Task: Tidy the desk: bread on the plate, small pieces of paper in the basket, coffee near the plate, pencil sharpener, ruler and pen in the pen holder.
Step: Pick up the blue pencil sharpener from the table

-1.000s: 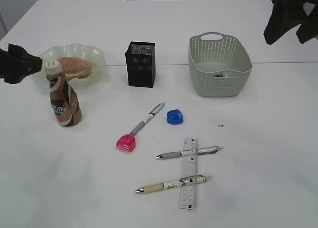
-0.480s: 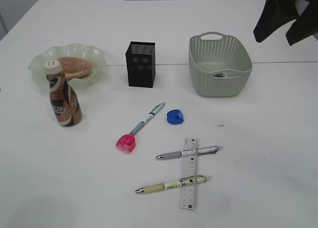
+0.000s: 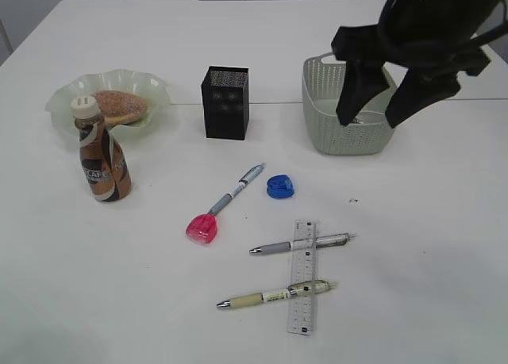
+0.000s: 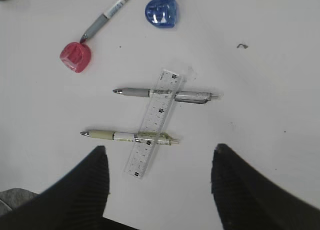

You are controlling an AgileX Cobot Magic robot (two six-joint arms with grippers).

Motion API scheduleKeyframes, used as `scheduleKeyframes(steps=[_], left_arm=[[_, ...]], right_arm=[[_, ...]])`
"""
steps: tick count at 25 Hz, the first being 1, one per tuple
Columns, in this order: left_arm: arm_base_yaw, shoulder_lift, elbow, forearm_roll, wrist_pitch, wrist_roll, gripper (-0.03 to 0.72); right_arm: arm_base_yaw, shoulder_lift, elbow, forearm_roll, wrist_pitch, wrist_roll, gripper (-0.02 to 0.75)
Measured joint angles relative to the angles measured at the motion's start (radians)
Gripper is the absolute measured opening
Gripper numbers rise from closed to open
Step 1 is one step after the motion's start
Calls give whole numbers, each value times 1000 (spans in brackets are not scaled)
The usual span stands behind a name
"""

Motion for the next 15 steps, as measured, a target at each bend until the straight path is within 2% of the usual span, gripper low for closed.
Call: scheduleKeyframes(steps=[10, 15], left_arm=[[0, 0, -2, -26, 2, -2, 478], [0, 0, -2, -33, 2, -2, 476]], right_arm=[[27, 283, -283, 34, -4, 36, 474], [30, 328, -313, 2, -6, 33, 474]])
